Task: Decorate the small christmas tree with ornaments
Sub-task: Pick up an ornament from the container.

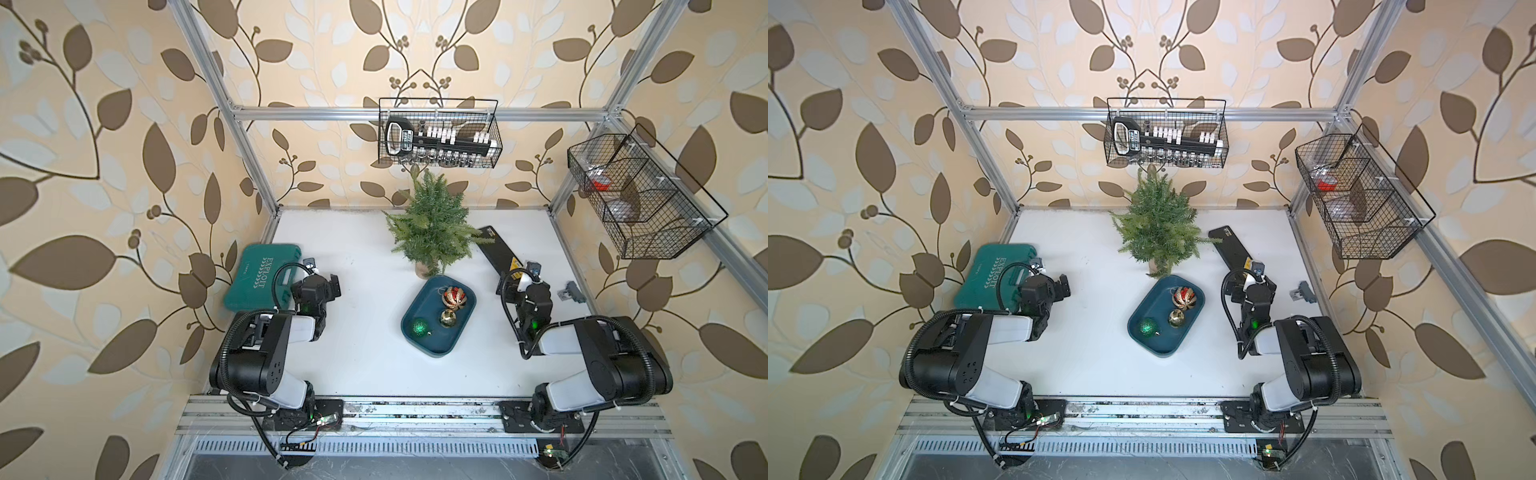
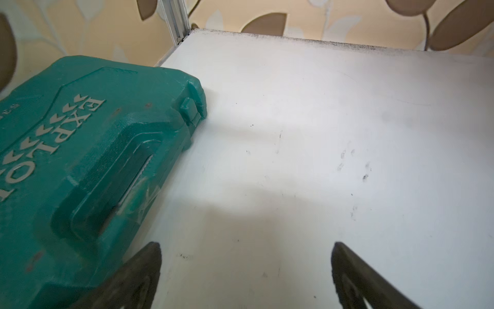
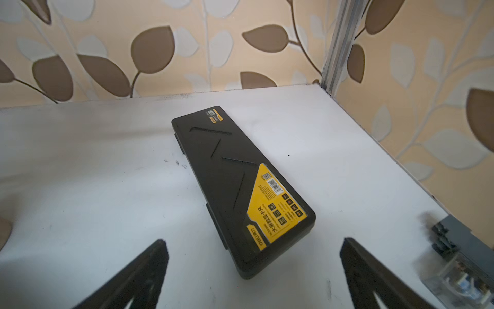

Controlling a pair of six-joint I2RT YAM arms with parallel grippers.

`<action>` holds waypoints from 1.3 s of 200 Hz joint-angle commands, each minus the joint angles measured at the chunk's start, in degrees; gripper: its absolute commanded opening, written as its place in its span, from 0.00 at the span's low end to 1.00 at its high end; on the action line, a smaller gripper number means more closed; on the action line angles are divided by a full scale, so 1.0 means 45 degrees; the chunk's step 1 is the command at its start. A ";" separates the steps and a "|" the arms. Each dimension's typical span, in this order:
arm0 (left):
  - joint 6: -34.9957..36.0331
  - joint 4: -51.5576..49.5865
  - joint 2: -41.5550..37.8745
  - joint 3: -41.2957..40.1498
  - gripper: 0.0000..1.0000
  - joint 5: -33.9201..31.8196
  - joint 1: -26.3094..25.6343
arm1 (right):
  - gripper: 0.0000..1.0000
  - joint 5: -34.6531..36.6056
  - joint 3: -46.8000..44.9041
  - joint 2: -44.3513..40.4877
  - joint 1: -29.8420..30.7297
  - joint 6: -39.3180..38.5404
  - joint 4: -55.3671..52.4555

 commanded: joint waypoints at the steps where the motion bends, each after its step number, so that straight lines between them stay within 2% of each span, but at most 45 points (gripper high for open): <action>1: 0.0158 0.0491 -0.0194 -0.0099 0.99 -0.0408 -0.0116 | 1.00 -0.0025 0.0083 -0.0121 0.0042 -0.0085 0.0212; 210: 0.0226 0.0753 -0.0347 -0.0207 0.99 -0.0495 -0.0124 | 1.00 0.0056 0.0012 -0.0502 0.0109 -0.0149 0.0248; 221: 0.0434 -0.0220 -0.0714 0.0164 0.99 -0.0181 -0.0217 | 1.00 0.0017 0.0472 -0.1405 0.0378 -0.0449 -0.1243; 237: 0.0100 -0.3478 -0.1738 0.1719 0.99 -0.1893 -0.0594 | 1.00 0.0275 0.1643 -0.3036 0.0526 -0.0309 -0.4313; 260: -0.0718 -0.6277 -0.2568 0.3313 0.99 -0.2244 -0.0617 | 1.00 -0.1105 0.2578 -0.4661 0.0523 0.0308 -0.6584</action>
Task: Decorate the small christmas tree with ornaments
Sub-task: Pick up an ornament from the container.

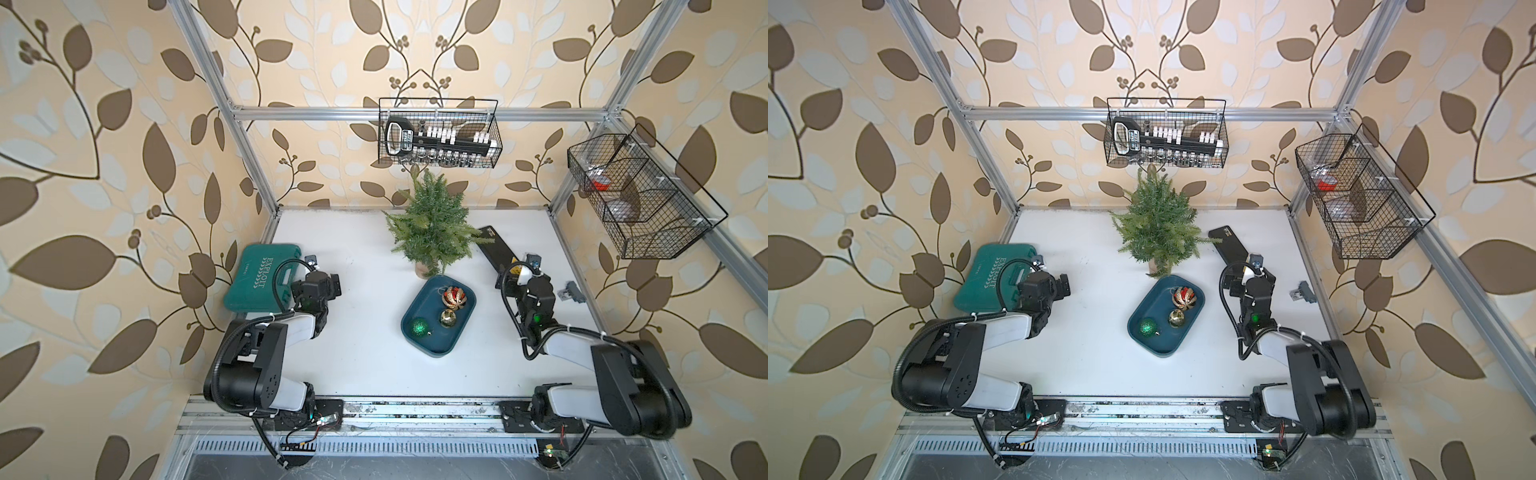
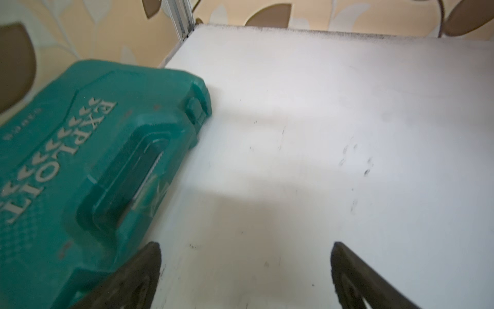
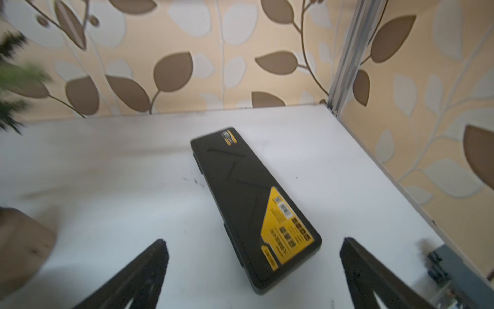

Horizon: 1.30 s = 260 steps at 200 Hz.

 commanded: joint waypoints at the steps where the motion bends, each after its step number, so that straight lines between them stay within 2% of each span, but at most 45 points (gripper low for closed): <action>1: -0.0720 -0.3009 -0.1237 0.1908 0.99 -0.1244 -0.0117 | 1.00 -0.1067 0.1182 -0.1424 0.0048 0.0434 -0.3026; 19: -0.2844 -0.5602 -0.1644 0.3277 0.99 -0.1257 -0.0117 | 1.00 -0.1509 0.2154 -0.2169 0.0048 0.2028 -0.5331; 41: -0.6596 -0.9375 -0.1994 0.5076 0.99 -0.0057 -0.0079 | 1.00 -0.2928 0.3413 -0.2770 0.0034 0.3880 -0.8333; 53: -0.6806 -0.9911 -0.2307 0.5385 0.99 0.2129 -0.0078 | 1.00 -0.2699 0.4060 -0.2831 0.0001 0.6285 -1.0366; 57: -0.6886 -0.9977 -0.2518 0.5322 0.99 0.2899 -0.0078 | 1.00 -0.3221 0.4163 -0.2804 -0.0175 0.6825 -1.0822; 71: -0.7505 -1.0008 -0.3186 0.4921 0.99 0.4489 -0.0078 | 1.00 -0.6065 0.4294 -0.2675 -0.0507 0.6678 -1.1010; 85: -0.7443 -1.0098 -0.3797 0.4444 0.99 0.6042 -0.0092 | 0.97 -0.6570 0.4475 -0.3019 0.0116 0.6502 -1.1827; 111: -0.6622 -1.1291 -0.4640 0.3871 0.99 0.8117 -0.0097 | 0.91 -0.5343 0.4796 -0.4005 0.2275 0.6086 -1.3676; 126: -0.6348 -1.1601 -0.5125 0.3412 0.99 0.8399 -0.0134 | 0.84 -0.5055 0.4843 -0.4214 0.3397 0.6243 -1.4585; 138: -0.6365 -1.1438 -0.5225 0.3245 0.99 0.8573 -0.0239 | 0.83 -0.4562 0.4661 -0.4237 0.4381 0.6591 -1.4899; 154: -0.6453 -1.1197 -0.4906 0.3278 0.99 0.8955 -0.0292 | 0.83 -0.3722 0.4453 -0.3984 0.5793 0.6990 -1.4882; 175: -0.6493 -1.1115 -0.4270 0.3476 0.99 0.9496 -0.0292 | 0.81 -0.3006 0.4429 -0.3221 0.6931 0.7484 -1.4557; 194: -0.6558 -1.0974 -0.4073 0.3404 0.99 0.9812 -0.0292 | 0.80 -0.2524 0.4315 -0.2611 0.7307 0.7752 -1.4026; 260: -0.6616 -1.0661 -0.4021 0.3206 0.99 1.0314 -0.0292 | 0.82 -0.0676 0.4536 -0.0802 0.7313 0.7734 -1.3216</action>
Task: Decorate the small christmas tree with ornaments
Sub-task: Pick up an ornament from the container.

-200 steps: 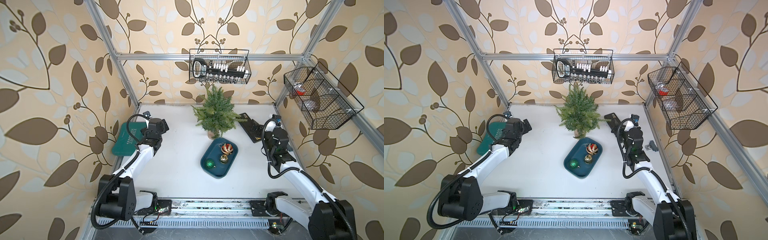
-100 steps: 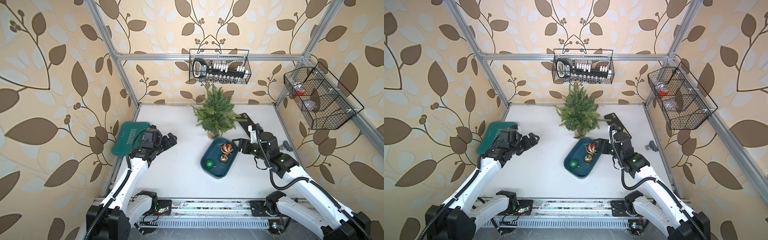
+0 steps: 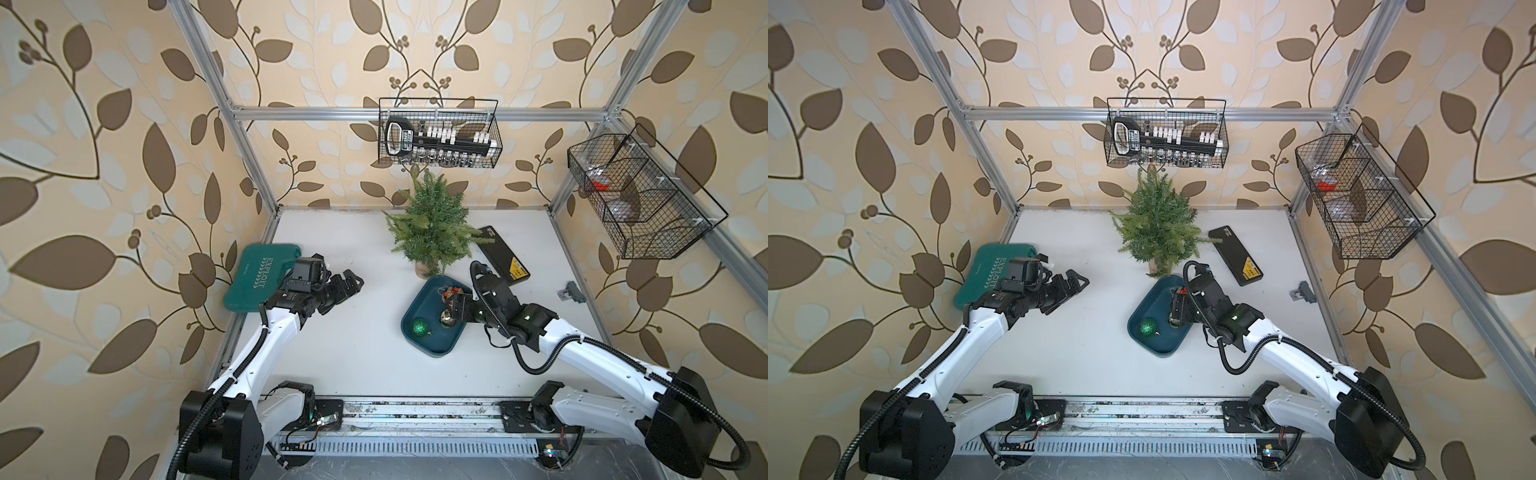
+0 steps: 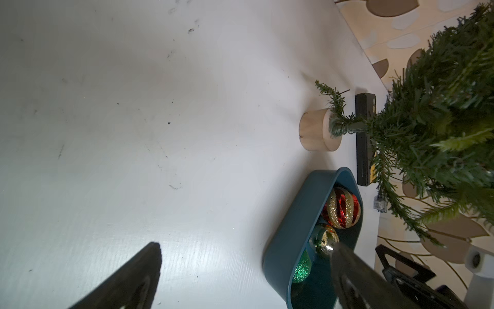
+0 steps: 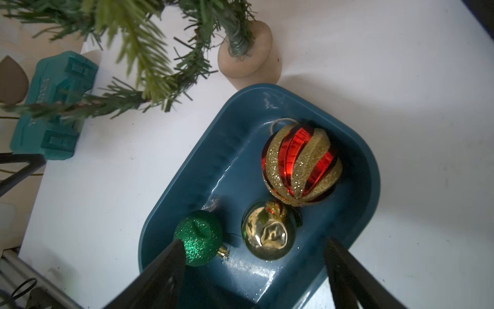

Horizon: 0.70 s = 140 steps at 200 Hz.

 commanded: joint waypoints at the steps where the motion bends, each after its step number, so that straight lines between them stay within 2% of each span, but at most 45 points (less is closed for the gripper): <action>1: -0.0003 0.0397 -0.0015 -0.0054 0.99 0.0536 -0.0127 | 0.82 0.1084 0.0120 0.0597 0.0052 0.0037 0.0422; 55: -0.0099 0.0527 0.0154 -0.0152 0.99 0.0629 -0.0127 | 0.86 0.1789 0.0756 0.2268 0.0052 -0.0098 0.0743; 140: -0.0264 0.0743 0.0388 -0.0289 0.99 0.0614 -0.0127 | 0.86 0.2292 0.1105 0.4334 0.0052 -0.0098 0.1695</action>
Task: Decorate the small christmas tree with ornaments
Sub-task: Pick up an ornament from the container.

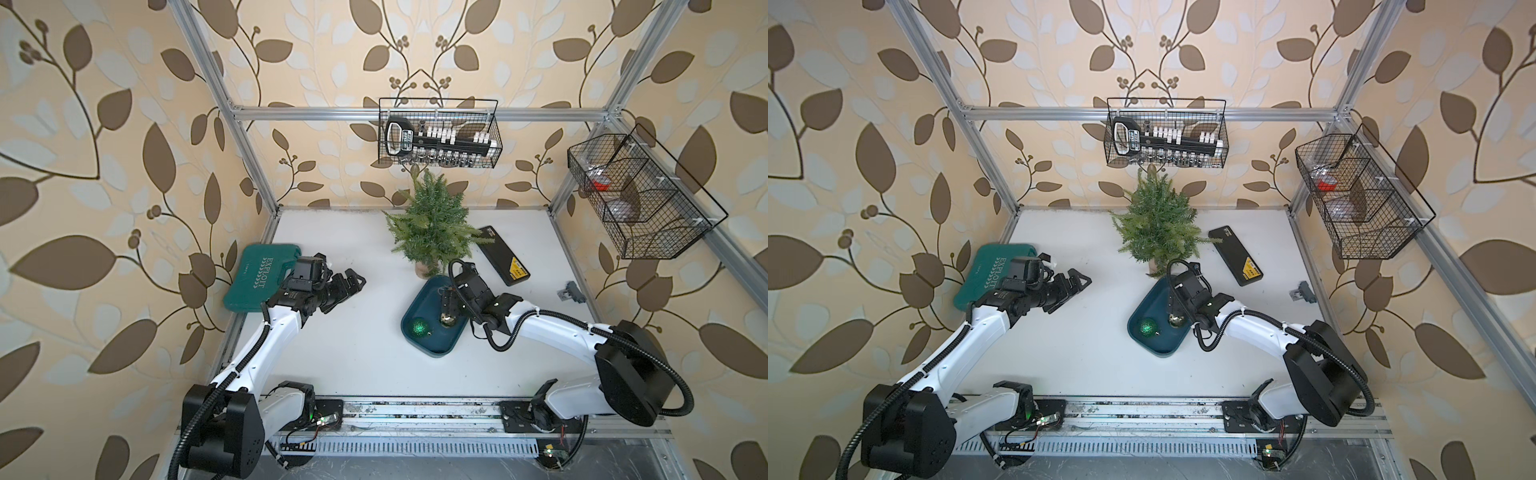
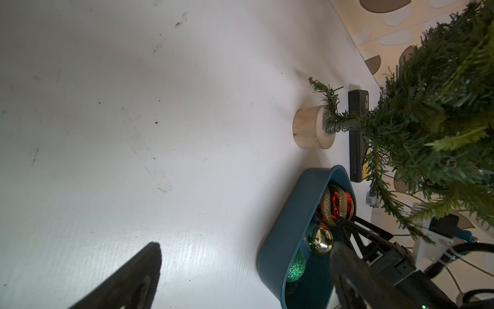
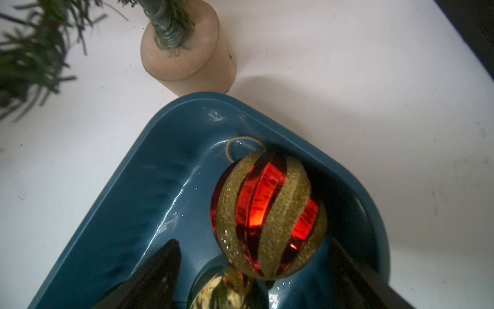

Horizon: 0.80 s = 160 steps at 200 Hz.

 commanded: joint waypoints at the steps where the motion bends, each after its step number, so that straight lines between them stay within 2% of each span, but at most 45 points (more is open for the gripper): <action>1: -0.0174 0.0283 0.0043 -0.0192 0.99 0.0245 -0.0127 | 0.86 0.0442 0.0355 0.0508 0.0052 -0.0040 0.0369; 82: -0.0231 0.0330 0.0121 -0.0230 0.99 0.0206 -0.0127 | 0.85 0.0822 0.0758 0.1894 0.0052 -0.0235 0.0731; 118: -0.0259 0.0320 0.0103 -0.0277 0.99 0.0129 -0.0127 | 0.79 0.0847 0.0652 0.2072 0.0055 -0.0218 0.0911; 160: -0.0296 0.0360 0.0107 -0.0308 0.99 0.0104 -0.0127 | 0.67 0.0736 0.0257 0.1709 0.0081 -0.0103 0.0984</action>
